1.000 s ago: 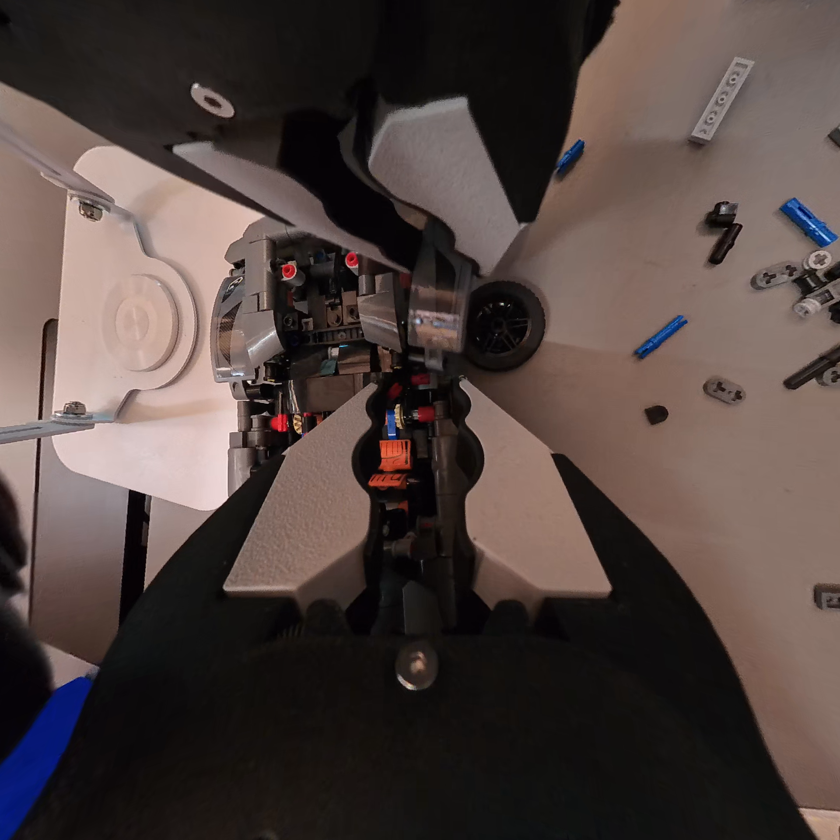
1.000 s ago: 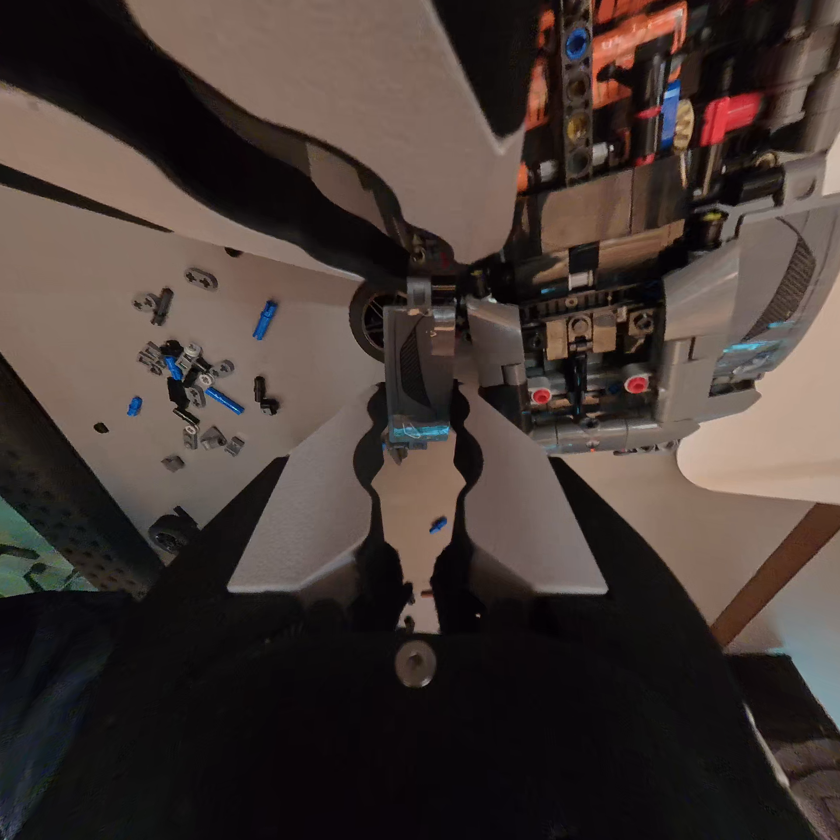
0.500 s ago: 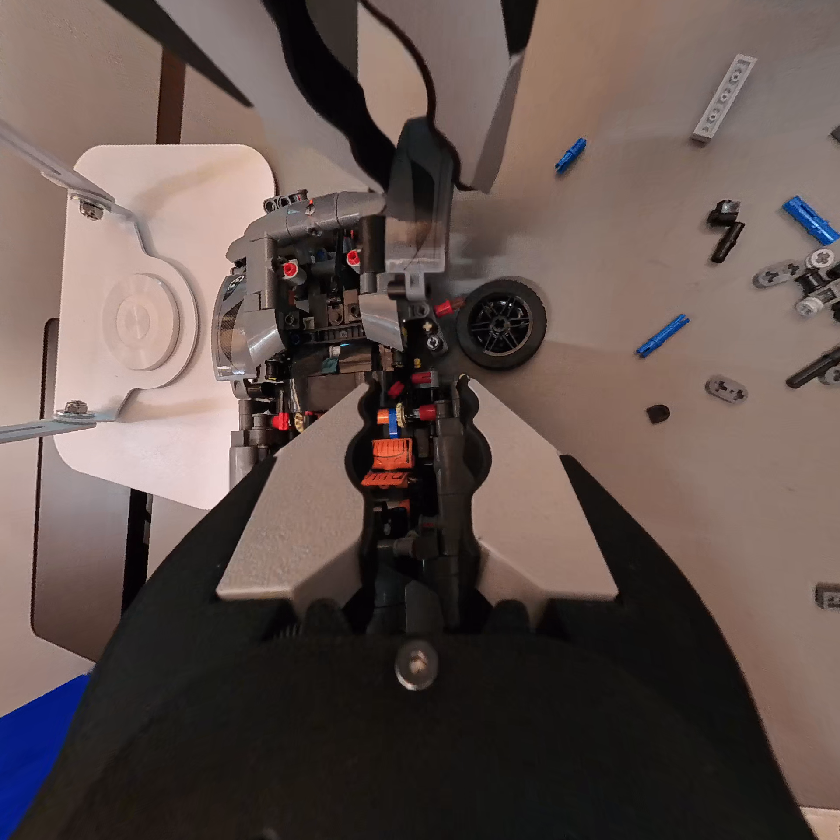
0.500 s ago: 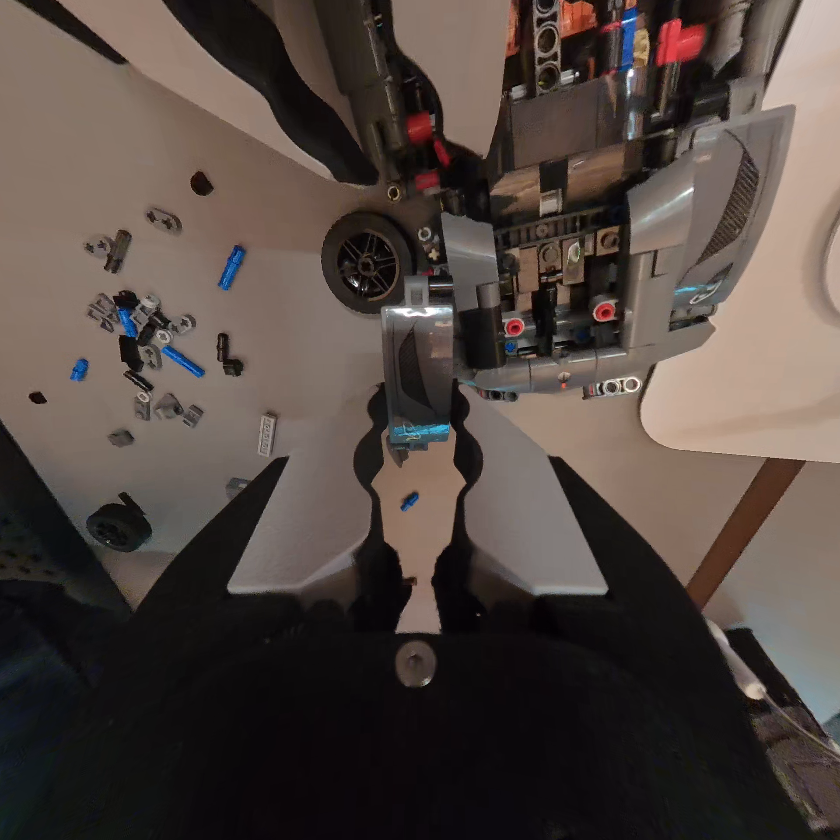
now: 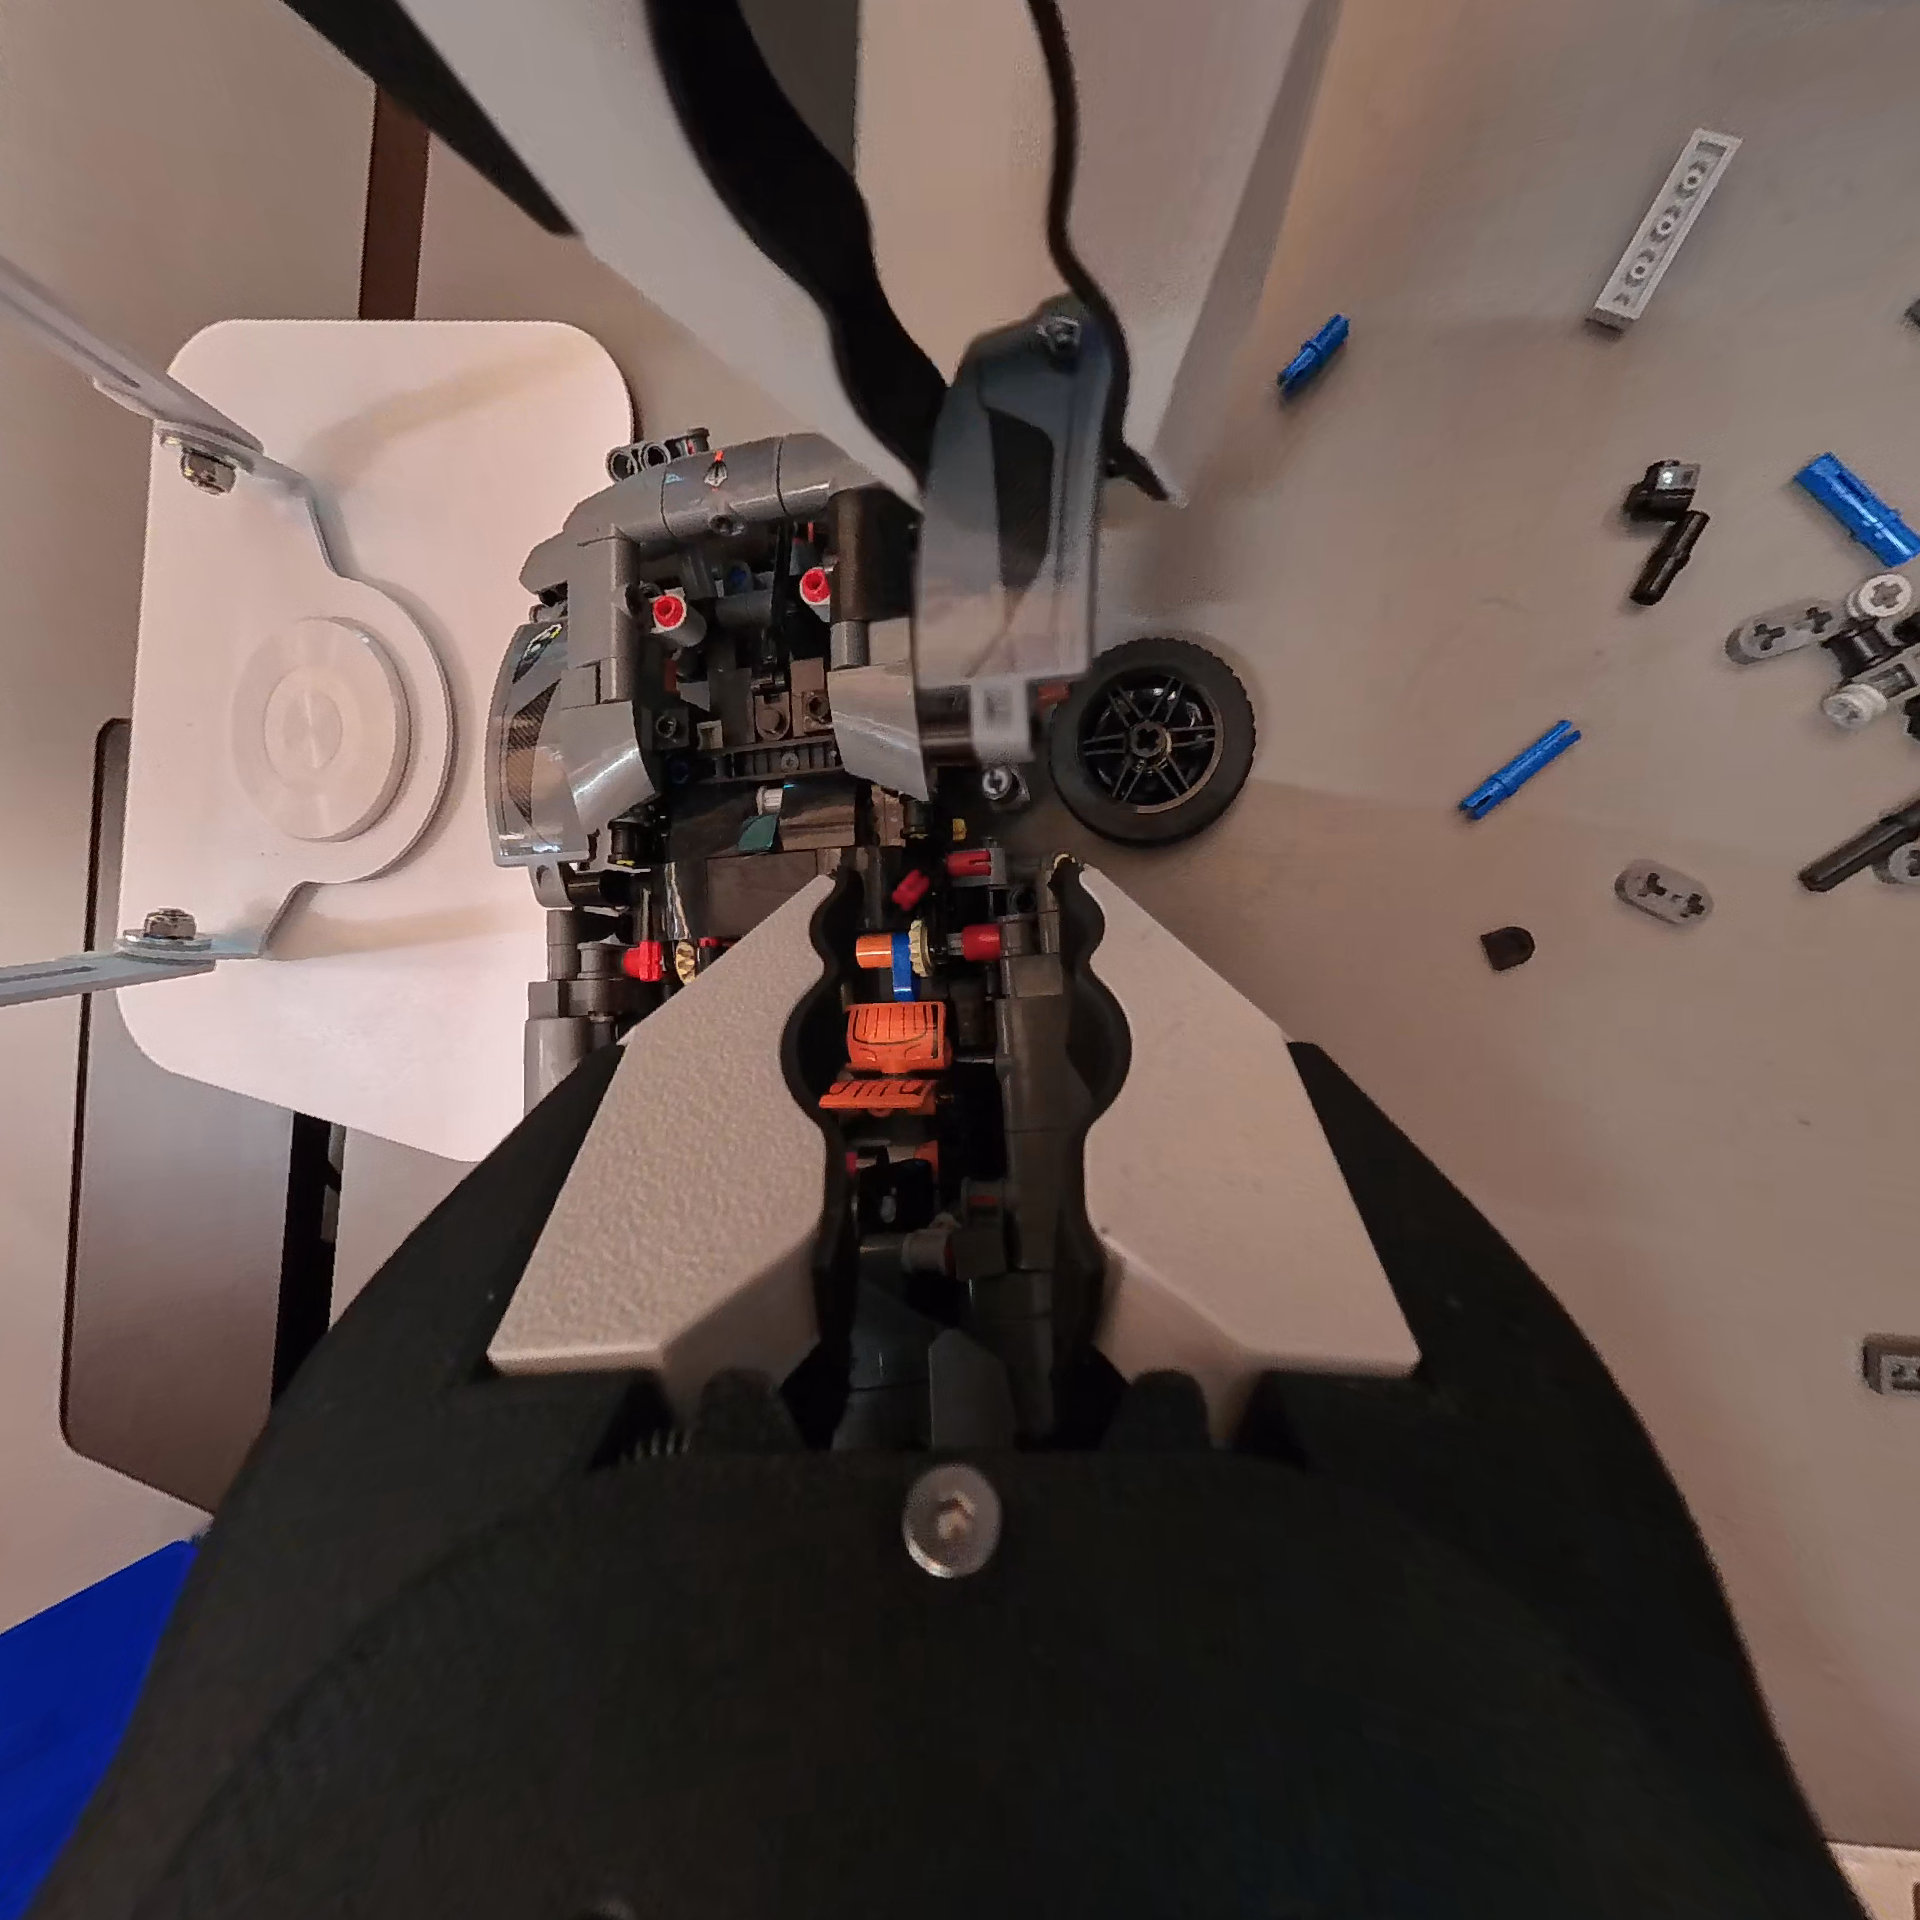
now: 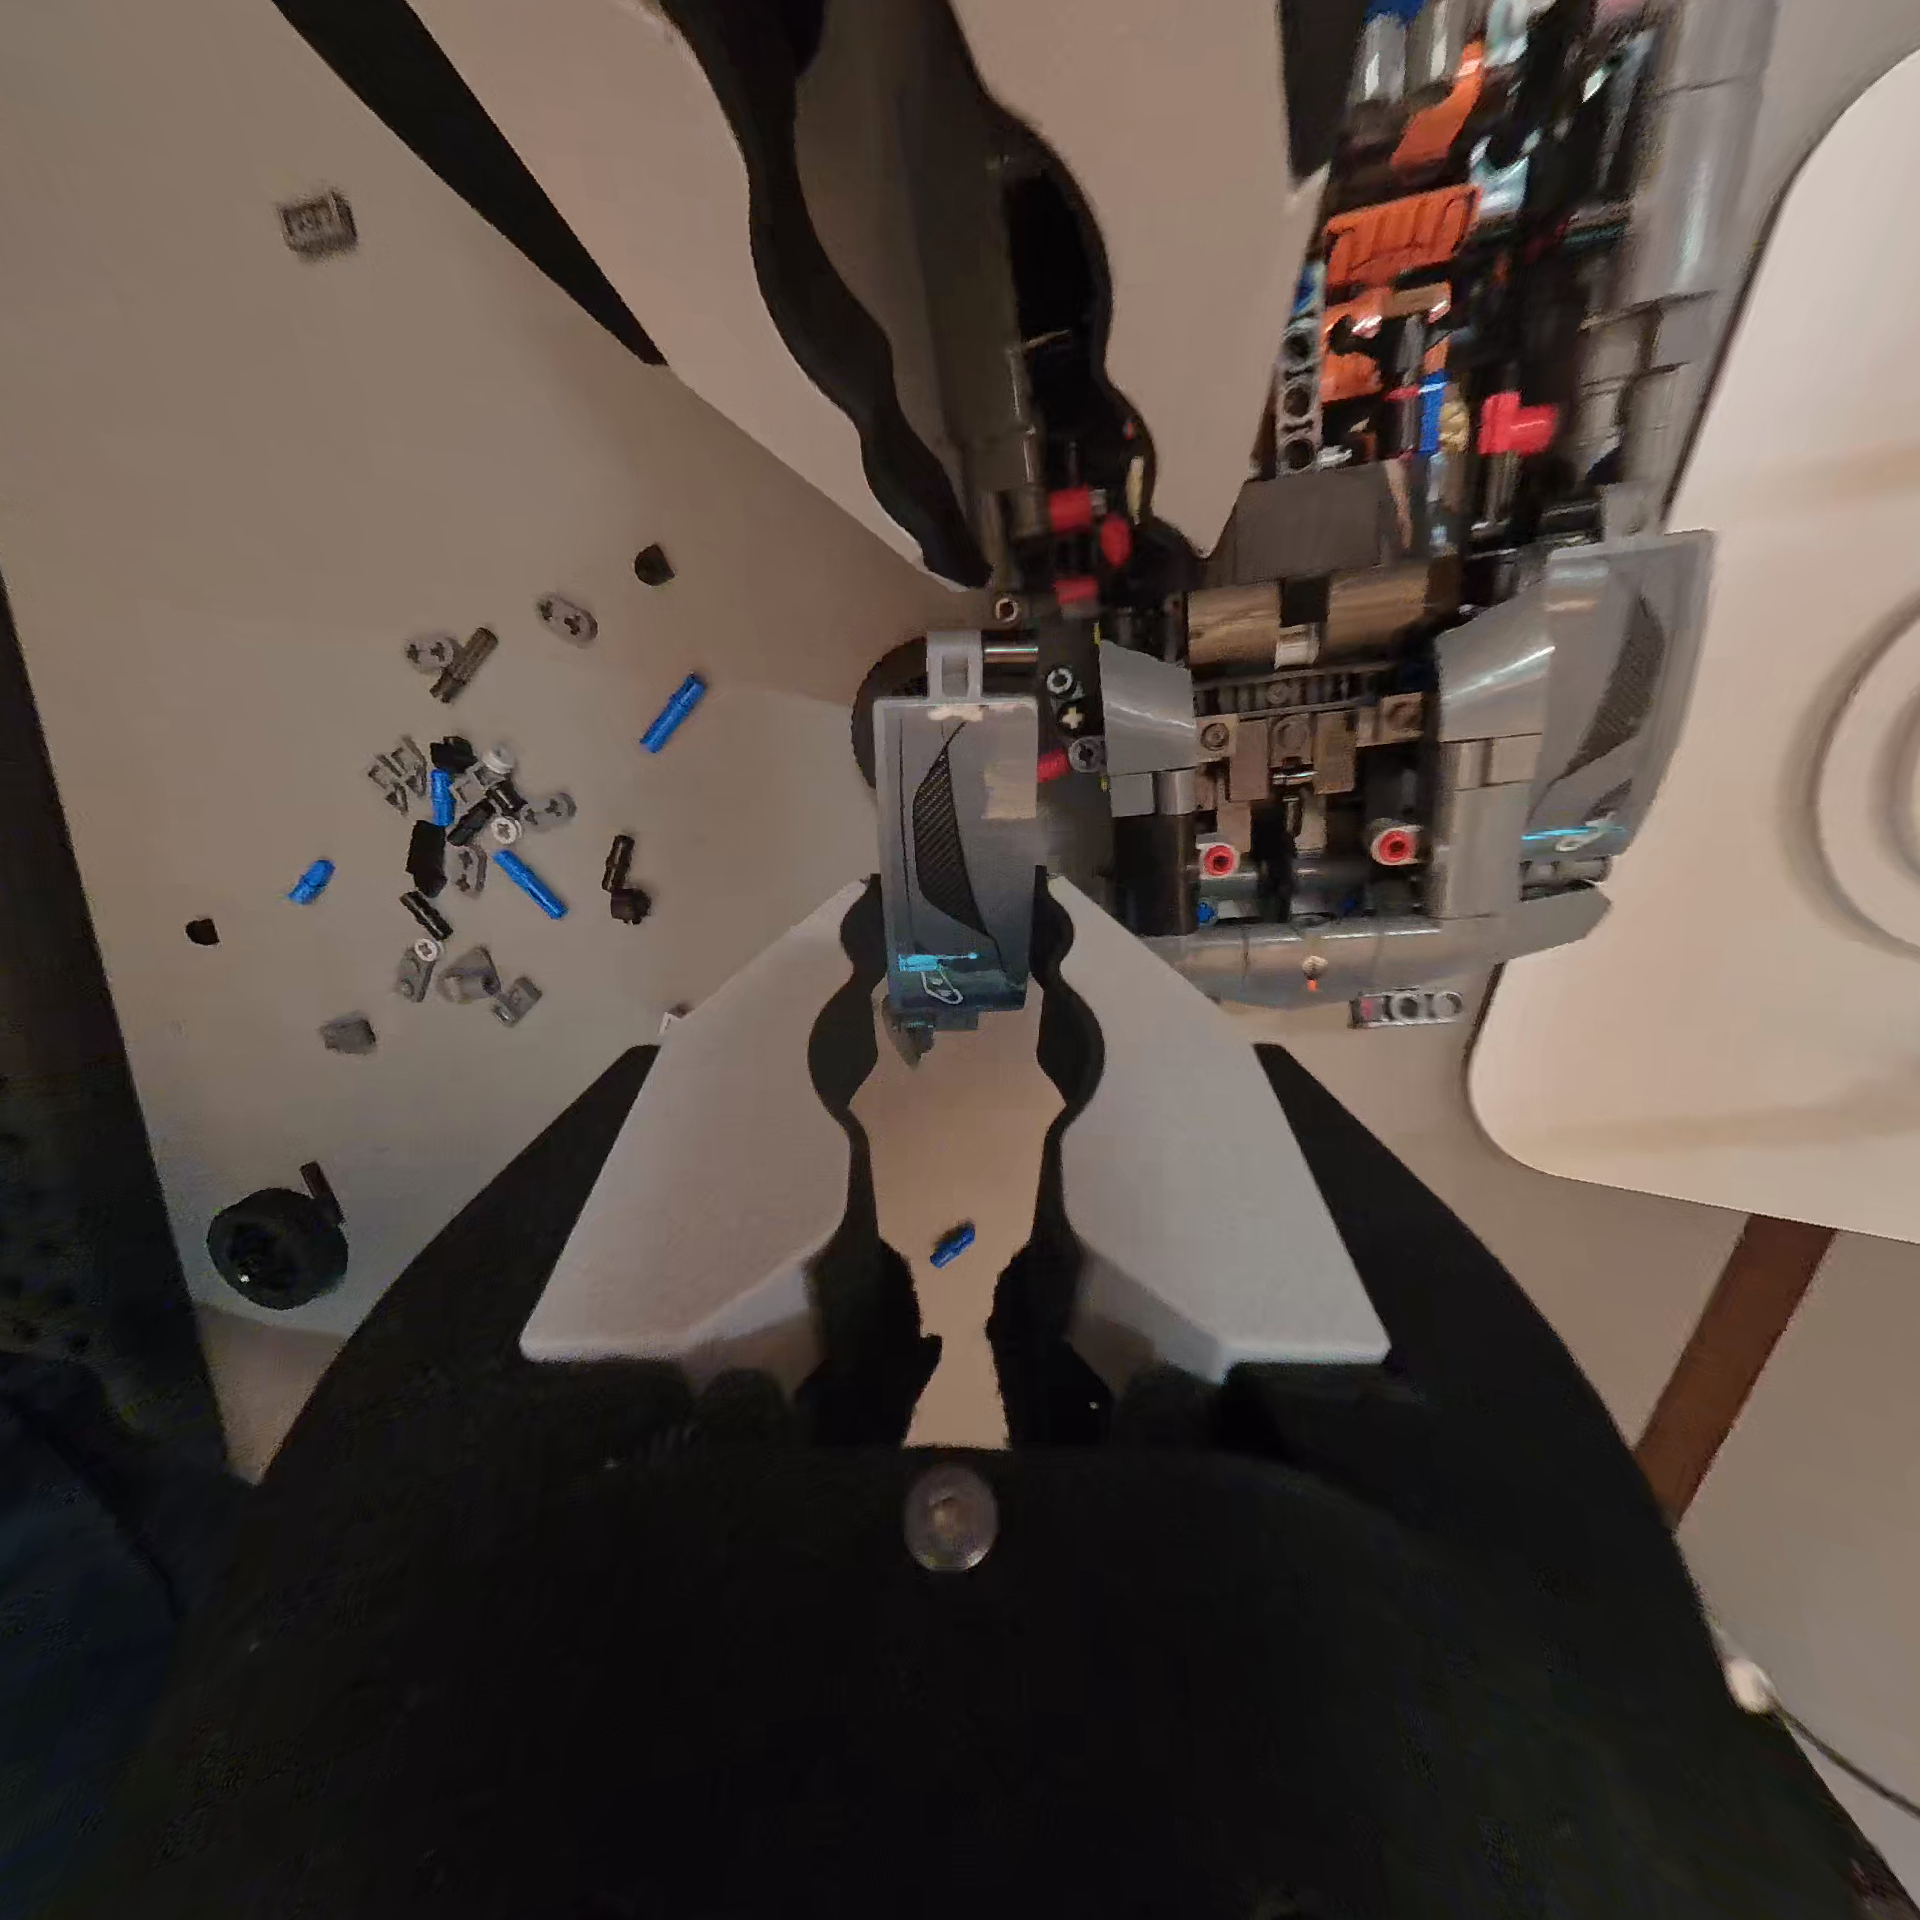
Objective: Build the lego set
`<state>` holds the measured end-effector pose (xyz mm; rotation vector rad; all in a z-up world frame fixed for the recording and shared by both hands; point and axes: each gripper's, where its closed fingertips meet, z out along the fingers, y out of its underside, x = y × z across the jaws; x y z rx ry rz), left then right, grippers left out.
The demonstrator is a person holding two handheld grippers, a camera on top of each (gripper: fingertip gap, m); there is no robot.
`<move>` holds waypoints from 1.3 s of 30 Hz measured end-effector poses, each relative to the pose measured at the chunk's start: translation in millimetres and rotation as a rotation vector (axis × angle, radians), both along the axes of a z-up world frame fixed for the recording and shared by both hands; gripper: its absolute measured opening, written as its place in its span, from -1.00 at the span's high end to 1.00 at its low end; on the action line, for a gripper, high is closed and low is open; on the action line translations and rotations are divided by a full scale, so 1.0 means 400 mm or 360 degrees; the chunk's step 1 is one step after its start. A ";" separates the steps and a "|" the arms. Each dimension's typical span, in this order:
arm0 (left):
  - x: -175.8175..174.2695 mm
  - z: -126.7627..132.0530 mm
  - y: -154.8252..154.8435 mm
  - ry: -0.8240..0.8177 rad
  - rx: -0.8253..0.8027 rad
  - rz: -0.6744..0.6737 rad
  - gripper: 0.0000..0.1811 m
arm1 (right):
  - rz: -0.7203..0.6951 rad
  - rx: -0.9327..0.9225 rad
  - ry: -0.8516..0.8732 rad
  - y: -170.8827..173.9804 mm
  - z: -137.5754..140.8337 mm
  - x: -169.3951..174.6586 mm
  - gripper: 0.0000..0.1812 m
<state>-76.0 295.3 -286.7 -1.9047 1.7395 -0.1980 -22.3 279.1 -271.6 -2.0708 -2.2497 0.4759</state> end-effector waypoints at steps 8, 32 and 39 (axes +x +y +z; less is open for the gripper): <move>-0.009 -0.003 0.000 0.0030 -0.0004 0.0009 0.55 | -0.0041 0.0061 -0.0224 0.016 -0.050 0.052 0.73; -0.019 -0.005 -0.005 0.0043 -0.0040 -0.0011 0.44 | 0.0048 0.0116 -0.0009 0.014 -0.046 0.017 0.73; -0.019 -0.006 -0.005 0.0045 -0.0046 -0.0013 0.42 | 0.0108 0.0216 0.0029 0.036 -0.020 0.013 0.73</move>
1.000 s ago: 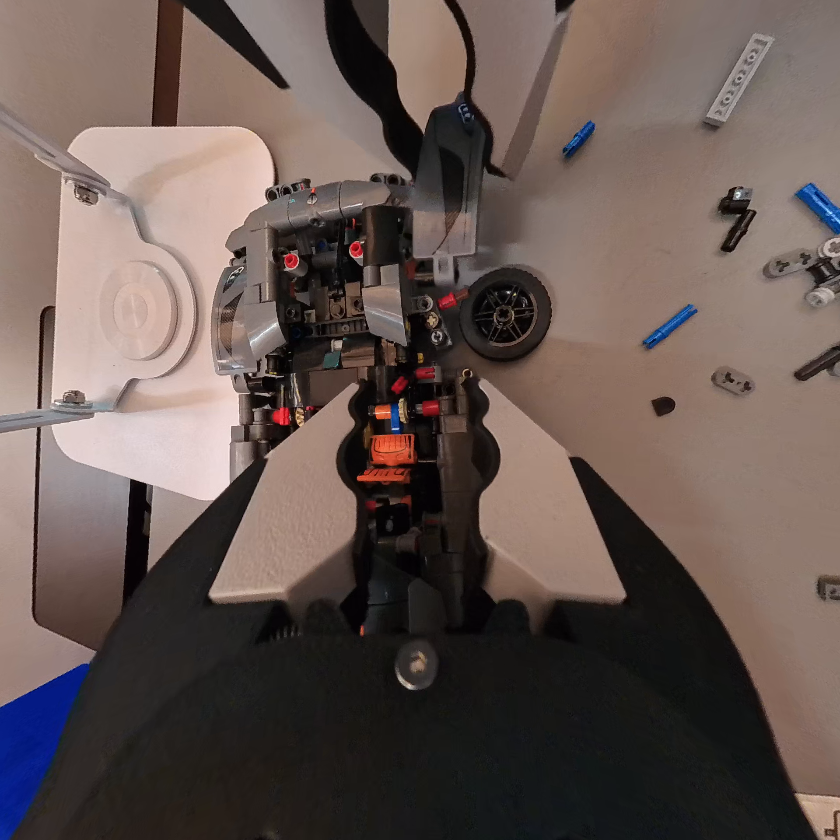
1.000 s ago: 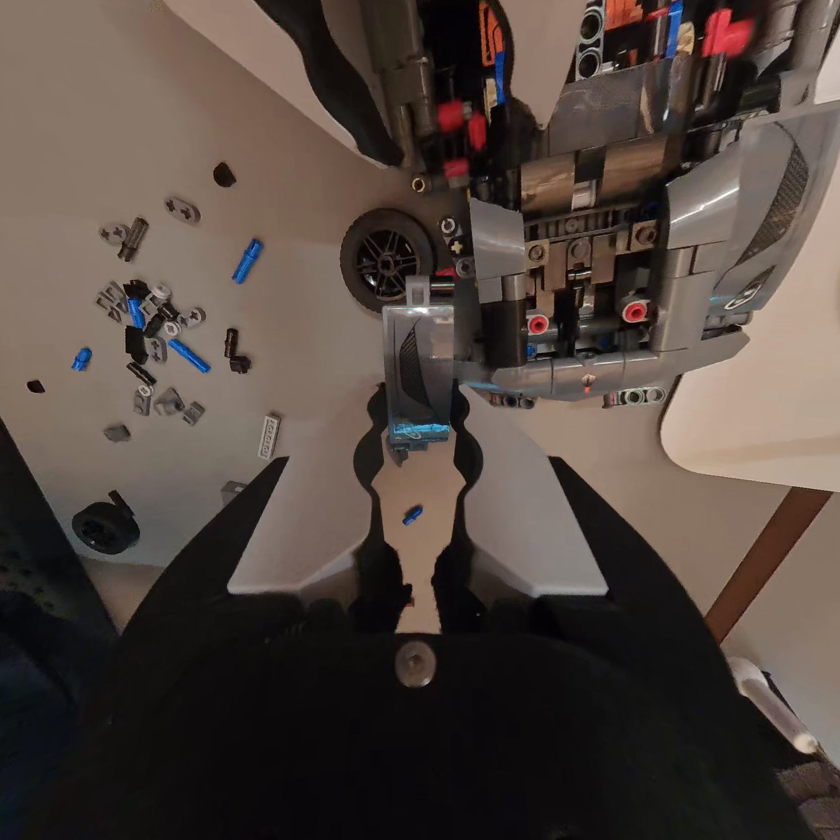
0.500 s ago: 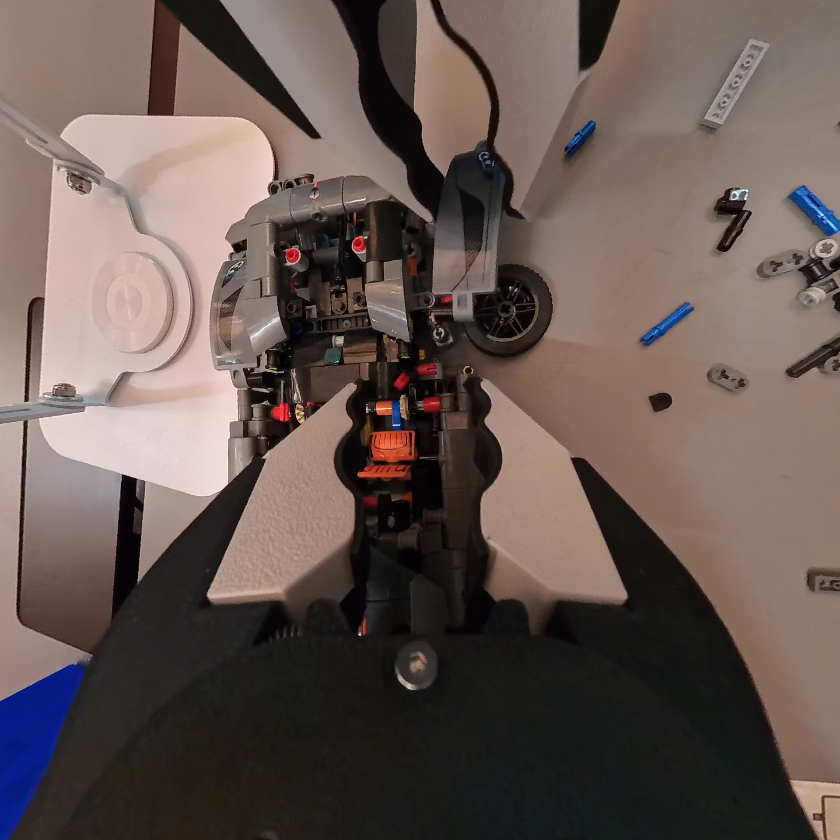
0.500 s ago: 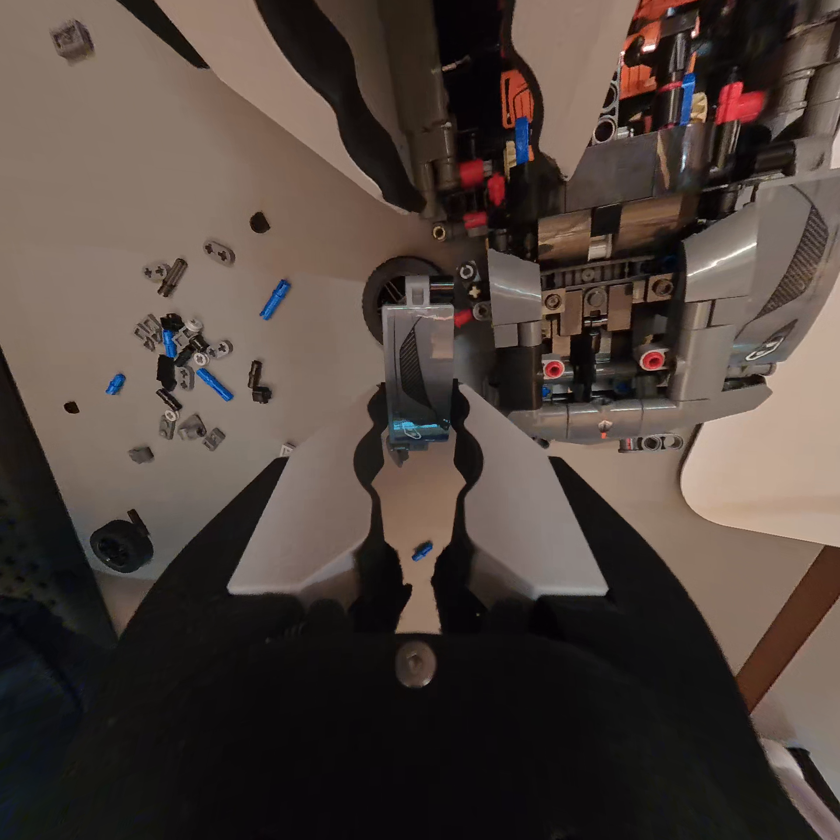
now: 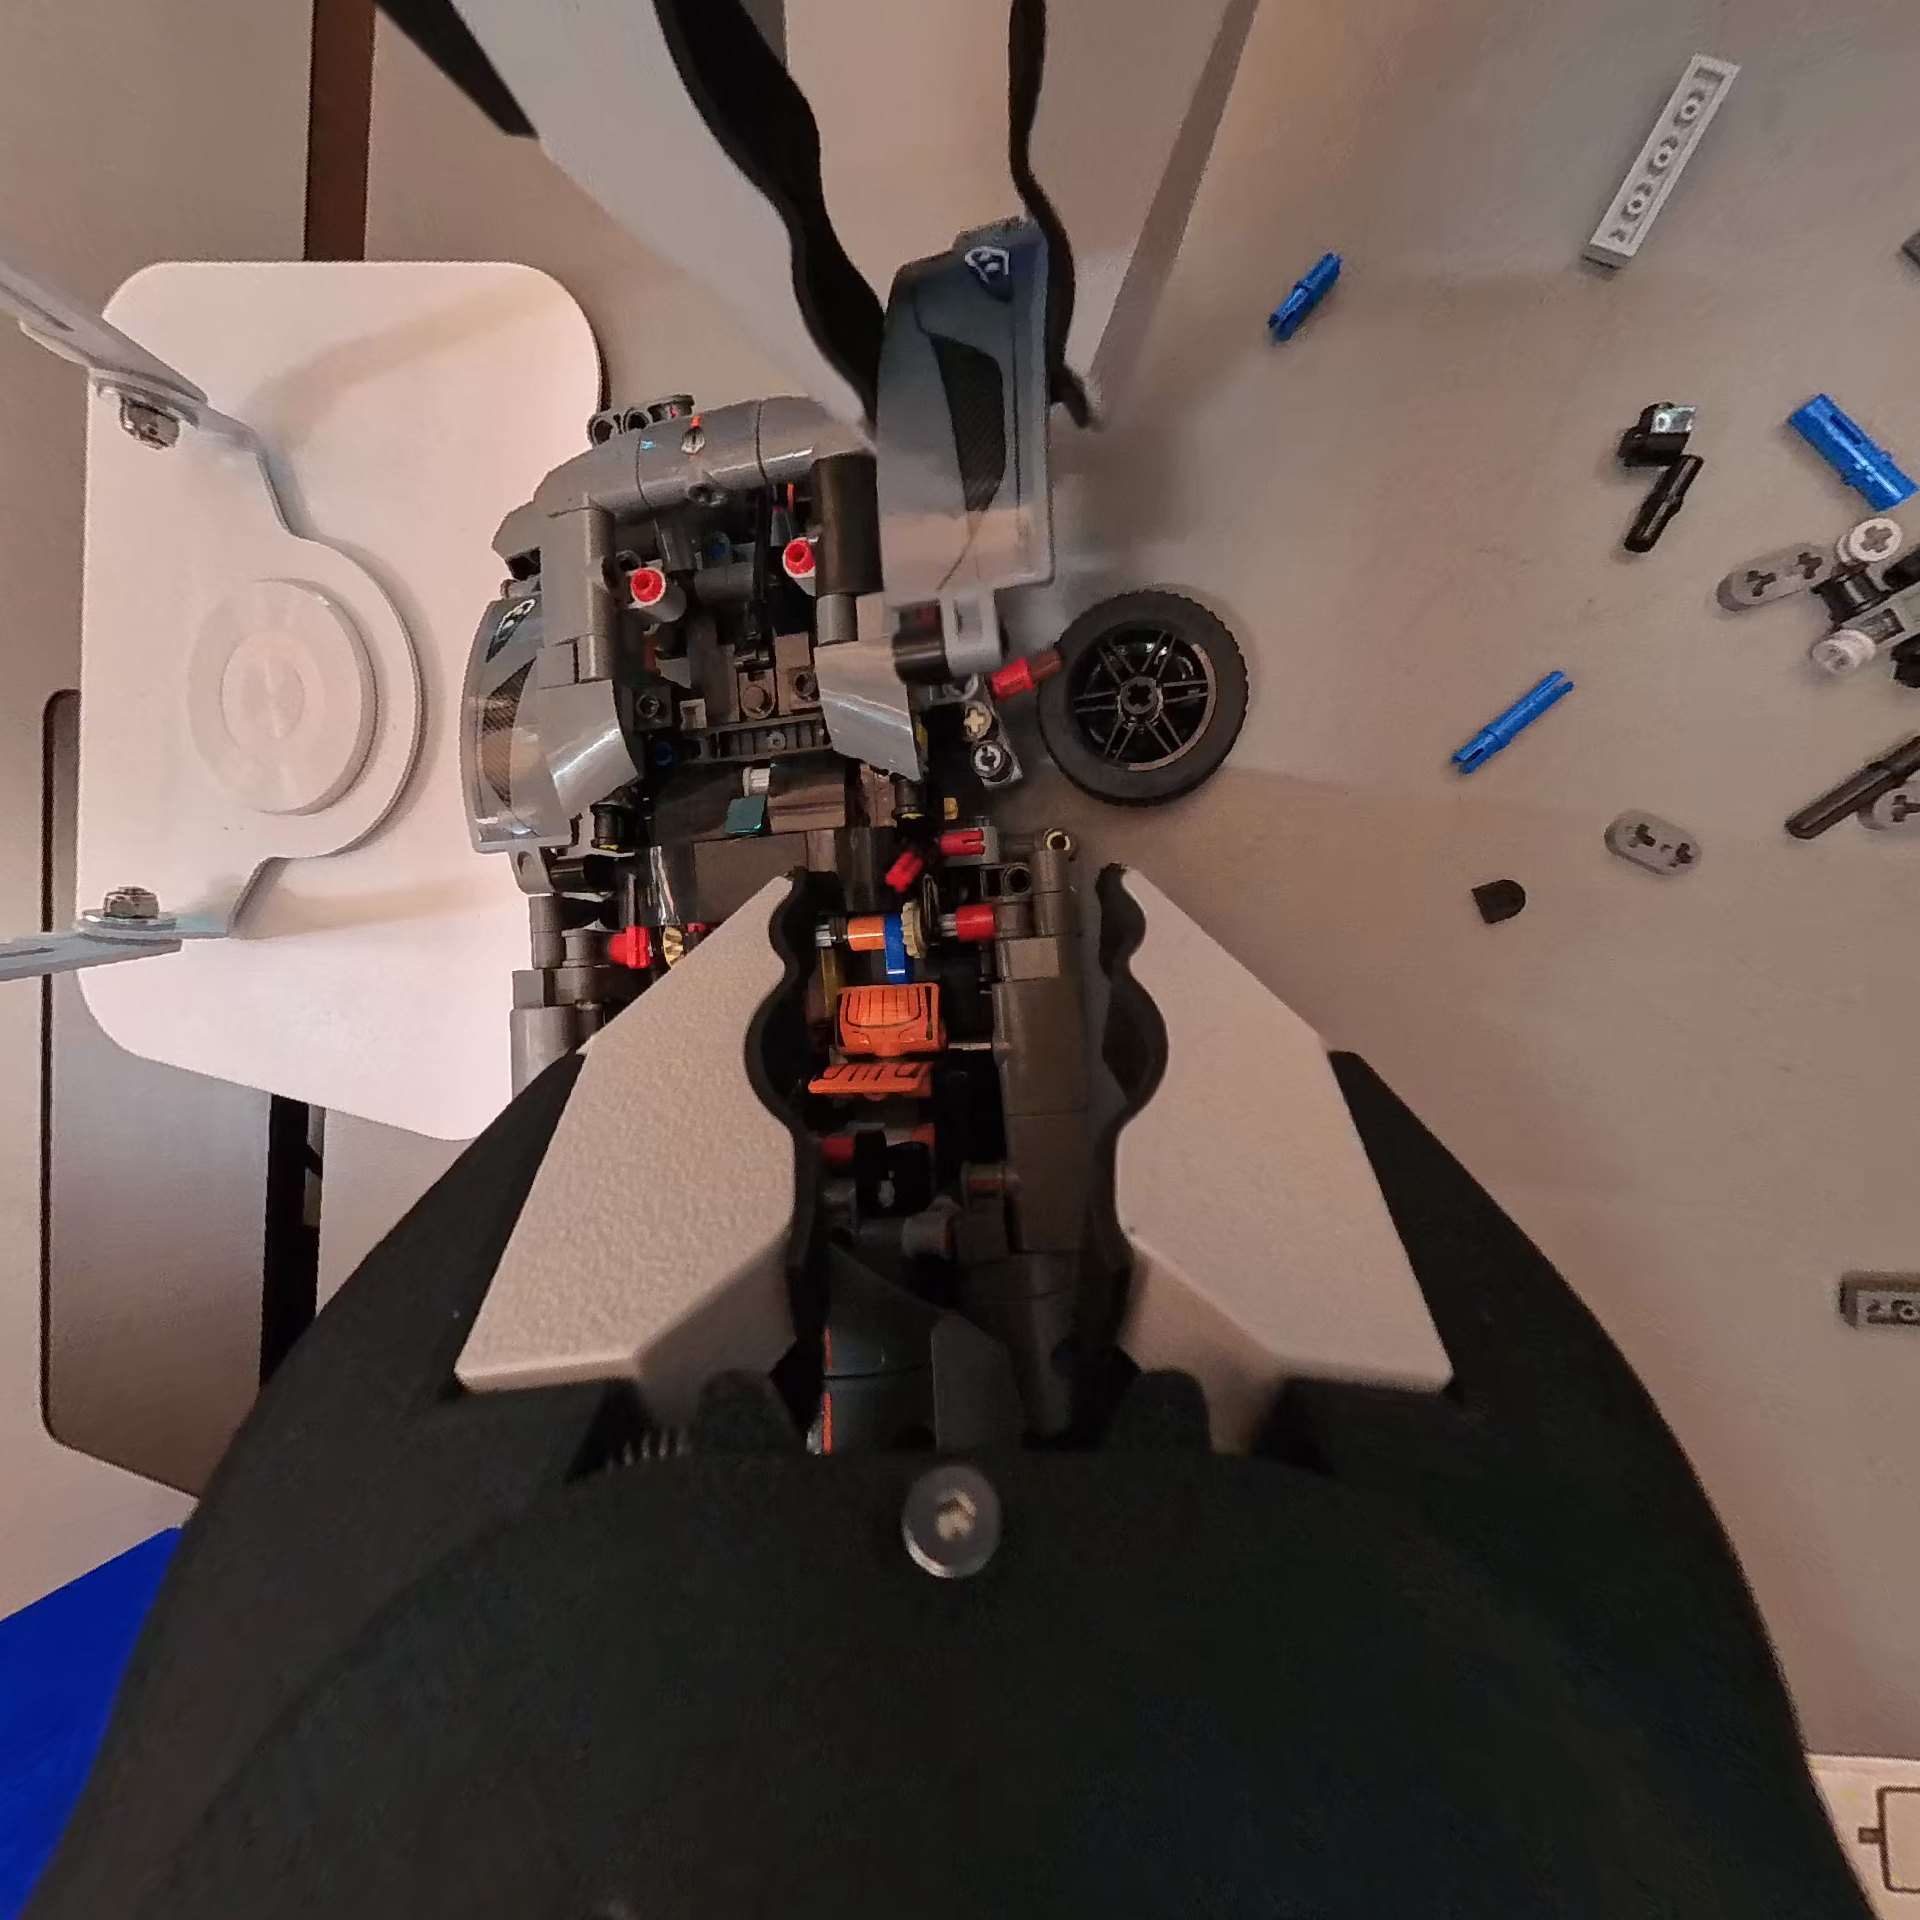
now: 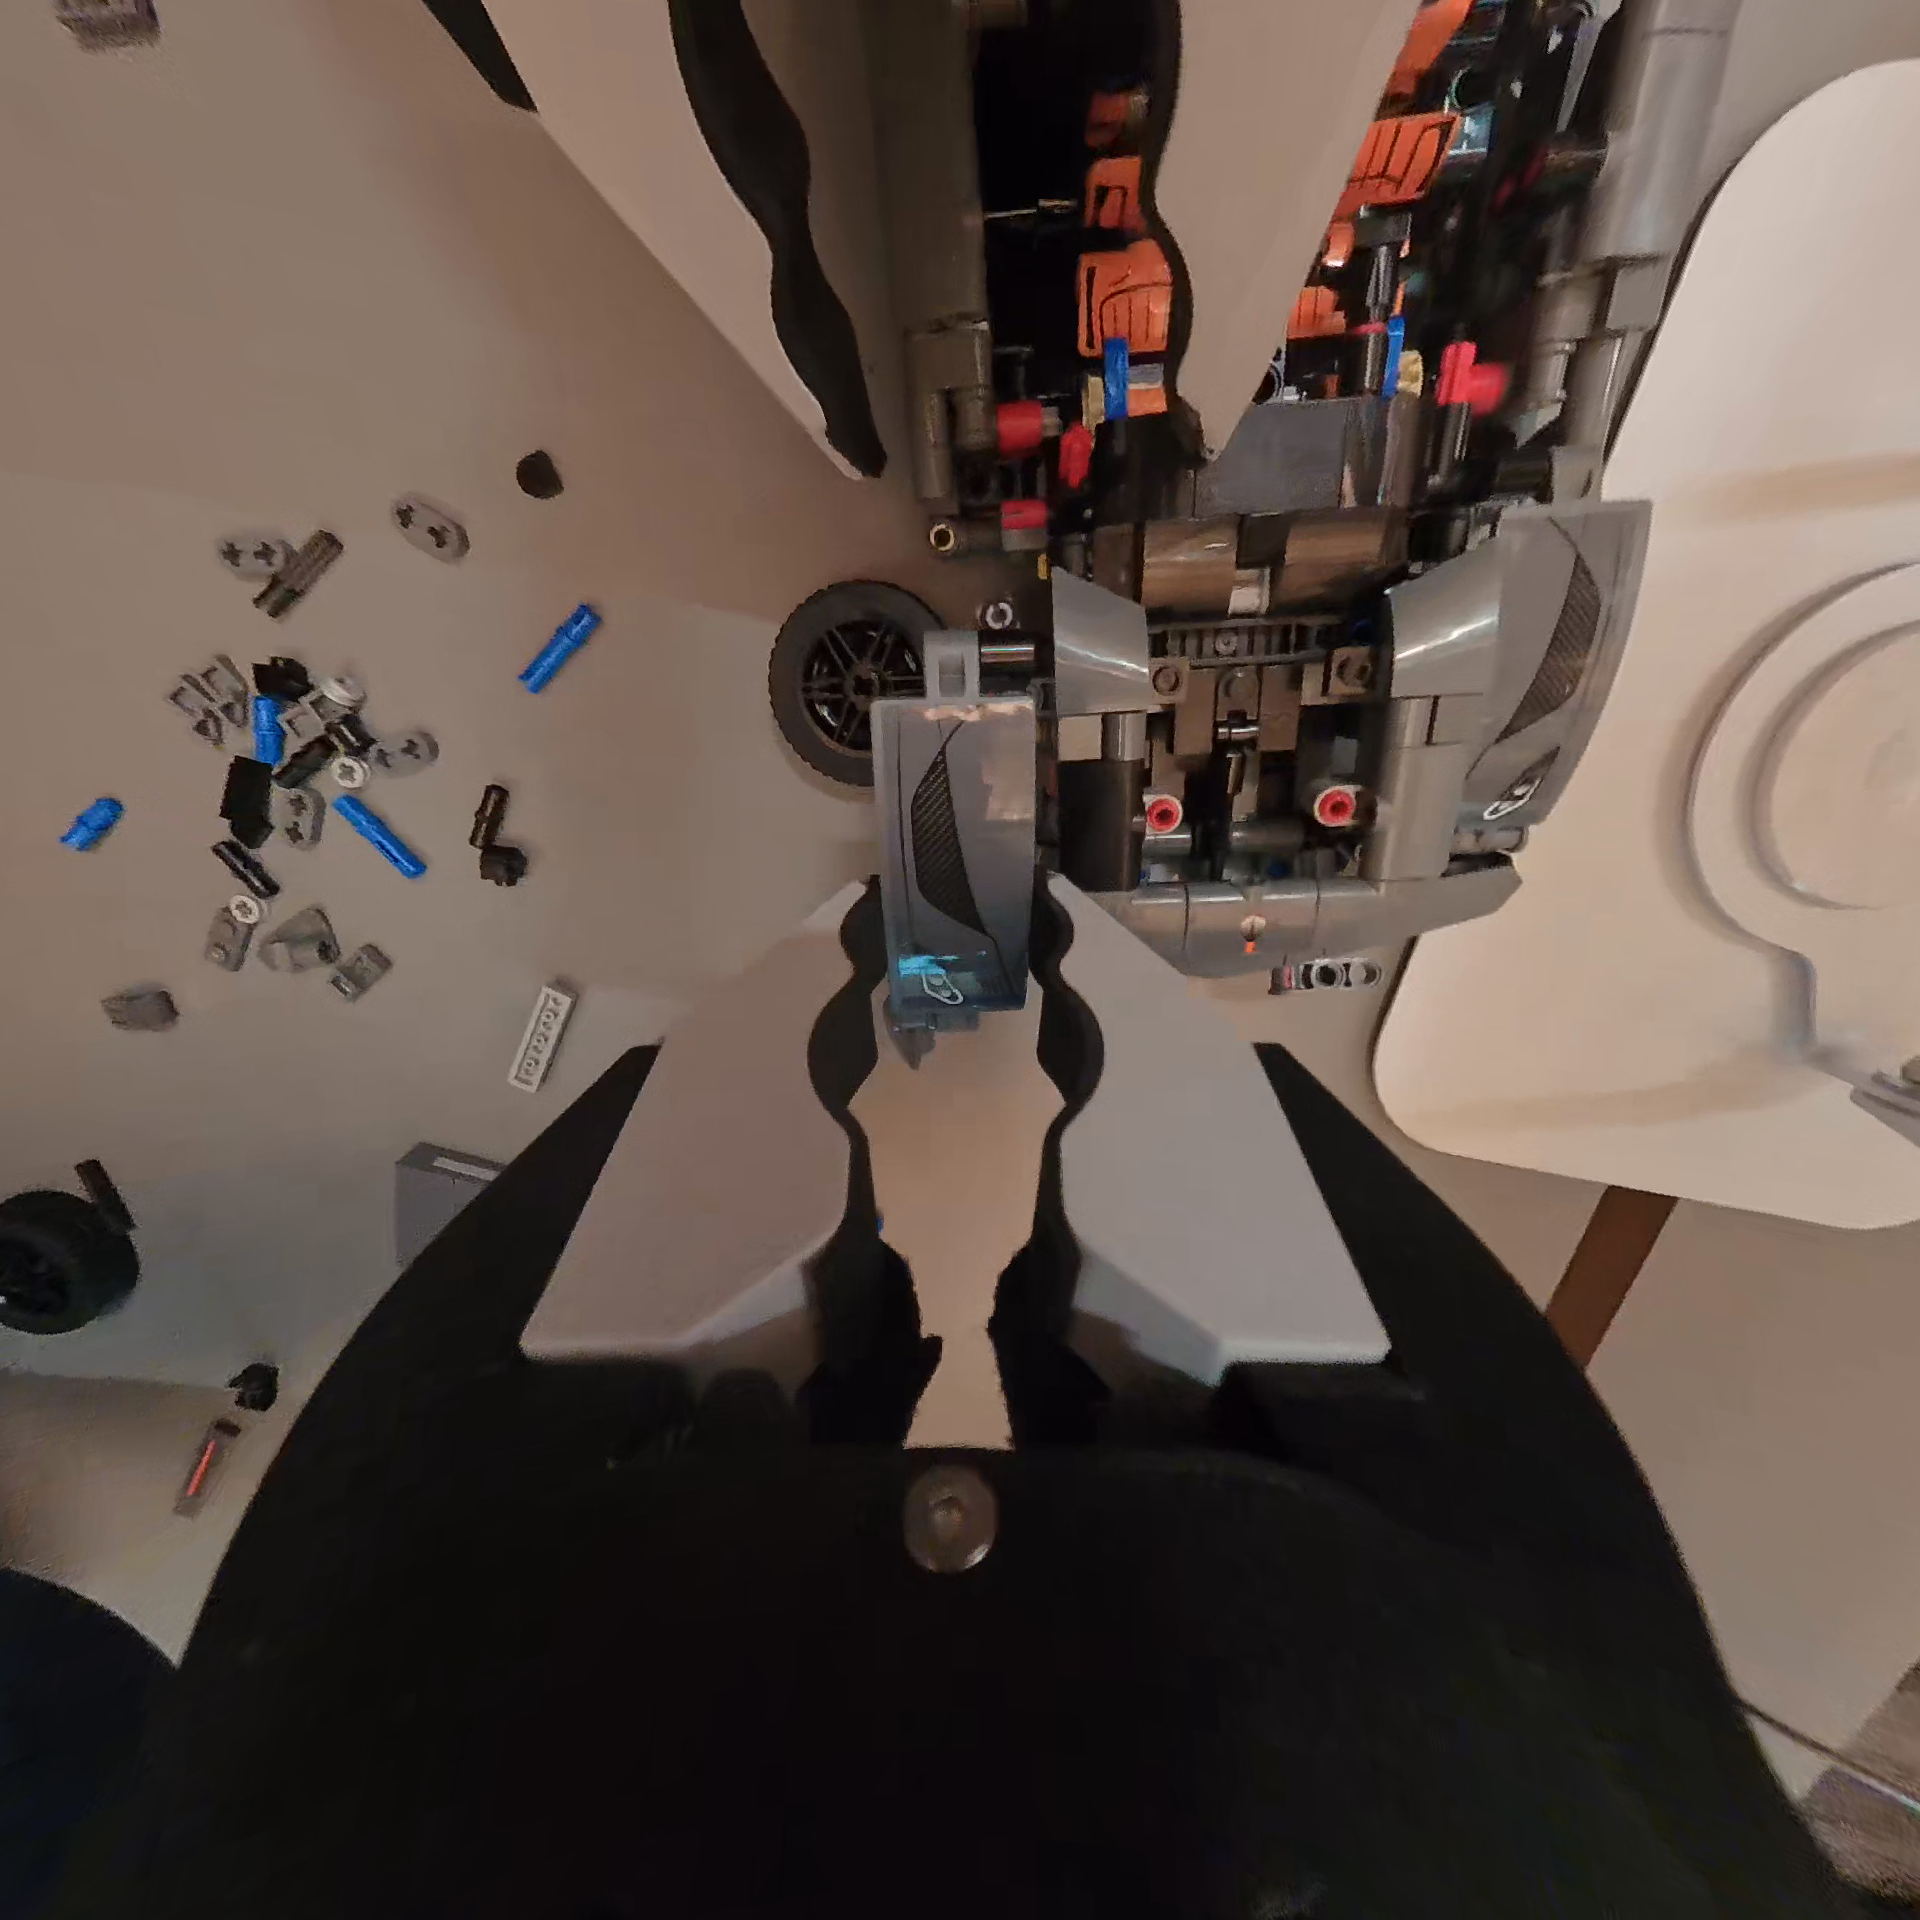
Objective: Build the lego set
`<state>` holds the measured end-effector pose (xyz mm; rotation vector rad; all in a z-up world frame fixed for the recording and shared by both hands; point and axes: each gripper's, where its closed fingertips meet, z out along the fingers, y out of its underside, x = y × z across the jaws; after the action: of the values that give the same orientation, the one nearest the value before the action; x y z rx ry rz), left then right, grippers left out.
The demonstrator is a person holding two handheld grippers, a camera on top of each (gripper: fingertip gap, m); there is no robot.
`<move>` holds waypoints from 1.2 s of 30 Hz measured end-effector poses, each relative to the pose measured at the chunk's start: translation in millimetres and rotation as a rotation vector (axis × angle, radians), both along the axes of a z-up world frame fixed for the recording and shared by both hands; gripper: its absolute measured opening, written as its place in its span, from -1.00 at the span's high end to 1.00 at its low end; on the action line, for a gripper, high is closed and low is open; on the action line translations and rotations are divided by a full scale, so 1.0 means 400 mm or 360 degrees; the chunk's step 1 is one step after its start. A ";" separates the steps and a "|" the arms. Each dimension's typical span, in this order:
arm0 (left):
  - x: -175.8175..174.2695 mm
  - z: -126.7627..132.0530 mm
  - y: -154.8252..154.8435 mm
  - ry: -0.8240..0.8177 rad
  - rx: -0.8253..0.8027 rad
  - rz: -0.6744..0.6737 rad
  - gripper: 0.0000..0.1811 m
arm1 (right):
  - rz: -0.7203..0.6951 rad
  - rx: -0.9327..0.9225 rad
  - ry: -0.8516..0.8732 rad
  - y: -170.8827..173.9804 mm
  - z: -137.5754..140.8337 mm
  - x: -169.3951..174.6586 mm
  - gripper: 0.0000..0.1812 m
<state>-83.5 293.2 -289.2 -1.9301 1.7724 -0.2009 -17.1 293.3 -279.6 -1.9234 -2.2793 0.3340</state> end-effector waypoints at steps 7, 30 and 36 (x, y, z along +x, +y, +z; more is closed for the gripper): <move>-0.012 -0.001 -0.011 0.0038 -0.0016 -0.0042 0.34 | 0.0022 -0.0026 -0.0005 -0.004 -0.015 -0.009 0.73; 0.060 0.027 -0.009 -0.0123 0.0210 -0.0135 0.85 | 0.0004 -0.0075 0.0024 -0.016 -0.023 -0.038 0.73; 0.058 0.032 -0.001 -0.0133 0.0239 -0.0128 0.85 | -0.0103 -0.0136 0.0082 -0.008 -0.002 -0.026 0.68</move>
<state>-60.3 292.8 -276.3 -1.7231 1.7596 -0.1688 -27.4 289.9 -280.5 -1.9995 -2.1987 0.4751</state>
